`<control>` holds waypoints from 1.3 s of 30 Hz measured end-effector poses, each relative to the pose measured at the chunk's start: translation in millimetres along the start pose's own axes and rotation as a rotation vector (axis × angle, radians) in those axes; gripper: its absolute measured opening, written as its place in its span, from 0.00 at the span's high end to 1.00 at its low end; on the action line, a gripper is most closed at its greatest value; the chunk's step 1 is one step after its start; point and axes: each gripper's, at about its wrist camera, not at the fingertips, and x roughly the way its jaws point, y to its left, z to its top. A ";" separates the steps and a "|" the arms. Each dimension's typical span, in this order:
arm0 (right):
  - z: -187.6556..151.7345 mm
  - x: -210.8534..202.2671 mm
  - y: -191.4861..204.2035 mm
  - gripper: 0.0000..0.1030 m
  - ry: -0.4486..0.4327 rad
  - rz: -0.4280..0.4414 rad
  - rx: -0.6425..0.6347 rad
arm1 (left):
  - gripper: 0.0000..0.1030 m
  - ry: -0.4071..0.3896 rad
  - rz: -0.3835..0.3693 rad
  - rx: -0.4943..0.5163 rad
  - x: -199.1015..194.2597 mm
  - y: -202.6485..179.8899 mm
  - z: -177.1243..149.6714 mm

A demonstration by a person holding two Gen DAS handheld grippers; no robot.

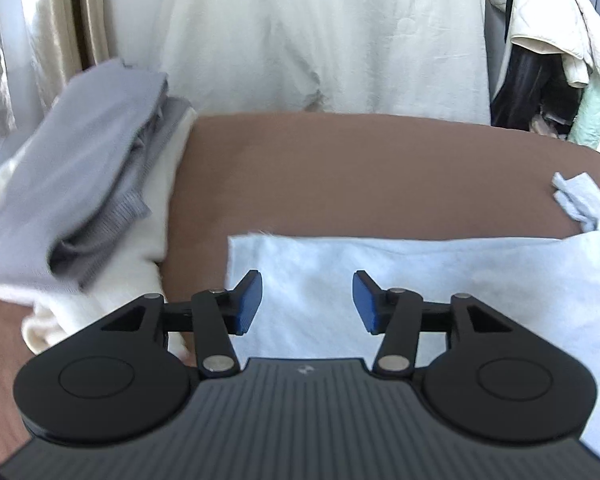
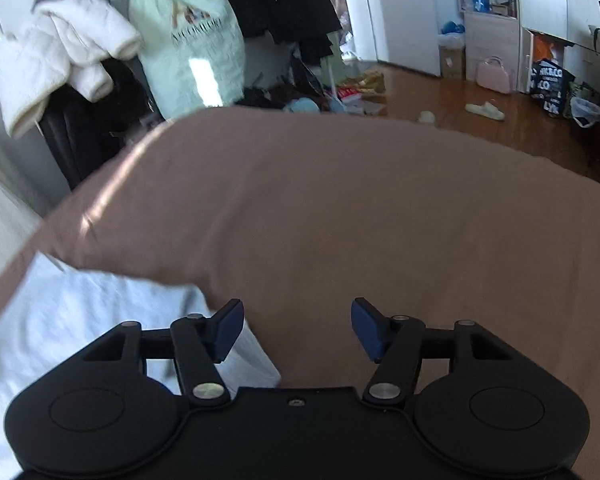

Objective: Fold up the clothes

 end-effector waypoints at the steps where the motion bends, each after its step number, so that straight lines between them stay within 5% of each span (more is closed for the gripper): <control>1: -0.3 -3.9 3.7 0.37 -0.008 0.019 -0.009 | 0.52 0.002 -0.001 -0.034 -1.9 -2.4 -0.2; 6: -22.1 -12.8 43.1 0.37 0.028 0.153 -0.118 | 0.52 0.003 -0.013 -0.289 -14.5 -4.2 -1.9; 17: -49.5 -36.9 132.8 0.37 0.106 0.356 -0.426 | 0.52 0.020 -0.043 -0.302 -25.4 -20.9 -14.1; 23: -46.5 -42.9 147.3 0.37 0.158 0.365 -0.486 | 0.44 0.018 -0.053 -0.140 -27.7 -48.3 -27.1; 26: -28.5 -49.7 172.5 0.37 0.224 0.358 -0.634 | 0.43 0.053 -0.046 -0.052 -25.6 -64.1 -39.8; 30: 24.8 -69.2 214.0 0.36 0.205 0.402 -0.782 | 0.43 0.052 -0.072 -0.039 -22.7 -75.0 -45.1; 33: 52.9 -64.0 241.5 0.35 0.291 0.478 -0.832 | 0.43 0.045 -0.098 -0.035 -24.7 -76.4 -47.8; 39: 49.0 -11.2 266.9 0.35 0.403 0.533 -0.862 | 0.43 0.062 -0.139 -0.005 -23.9 -83.1 -54.5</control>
